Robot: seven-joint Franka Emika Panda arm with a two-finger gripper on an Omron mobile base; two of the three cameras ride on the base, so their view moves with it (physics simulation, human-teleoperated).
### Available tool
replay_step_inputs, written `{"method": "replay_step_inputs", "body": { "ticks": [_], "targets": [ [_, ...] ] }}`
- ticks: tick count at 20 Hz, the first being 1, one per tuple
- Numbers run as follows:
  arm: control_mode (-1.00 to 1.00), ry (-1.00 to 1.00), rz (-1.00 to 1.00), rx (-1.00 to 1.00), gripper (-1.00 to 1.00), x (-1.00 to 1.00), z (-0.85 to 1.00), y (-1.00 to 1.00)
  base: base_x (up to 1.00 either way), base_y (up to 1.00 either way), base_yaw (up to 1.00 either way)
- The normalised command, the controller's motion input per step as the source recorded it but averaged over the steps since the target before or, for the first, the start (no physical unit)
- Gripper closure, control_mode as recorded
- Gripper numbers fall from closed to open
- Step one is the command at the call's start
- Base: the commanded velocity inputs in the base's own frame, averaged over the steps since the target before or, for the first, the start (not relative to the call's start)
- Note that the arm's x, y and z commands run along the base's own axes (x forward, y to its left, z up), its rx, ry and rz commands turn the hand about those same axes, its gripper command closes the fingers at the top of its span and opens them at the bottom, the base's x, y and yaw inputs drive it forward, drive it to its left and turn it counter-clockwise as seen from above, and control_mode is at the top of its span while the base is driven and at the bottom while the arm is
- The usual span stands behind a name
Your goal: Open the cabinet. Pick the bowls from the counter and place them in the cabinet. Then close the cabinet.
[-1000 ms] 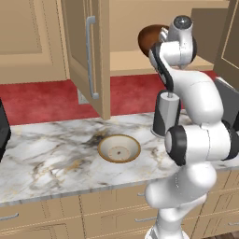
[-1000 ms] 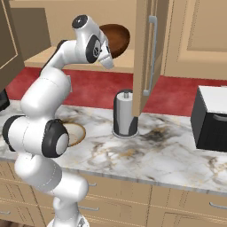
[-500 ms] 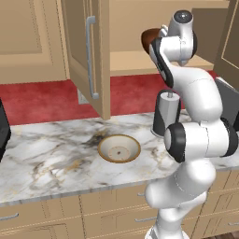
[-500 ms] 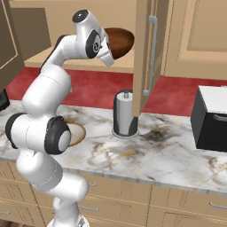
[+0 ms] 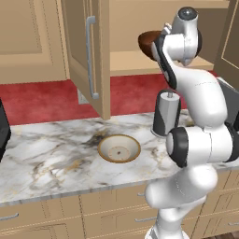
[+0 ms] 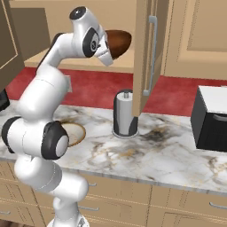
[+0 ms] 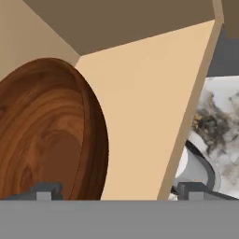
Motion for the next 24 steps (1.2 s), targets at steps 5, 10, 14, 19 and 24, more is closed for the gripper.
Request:
{"method": "replay_step_inputs", "body": {
  "ticks": [5,10,14,19,24],
  "targets": [
    [-1.00,-0.15,0.00,0.02,-1.00,-0.90,0.16,-0.33,0.00,0.00,0.00],
    [-1.00,-0.32,0.00,0.17,-1.00,-1.00,0.00,-0.55,0.00,0.00,0.00],
    [-1.00,-0.42,0.00,0.48,-1.00,-1.00,0.00,-0.51,0.00,0.00,0.00],
    [-1.00,-0.29,0.00,0.32,-1.00,-1.00,0.05,-0.37,0.00,0.00,0.00],
    [-1.00,-0.02,0.08,0.01,-1.00,-1.00,-0.14,0.03,0.00,0.00,0.00]
  ]
}}
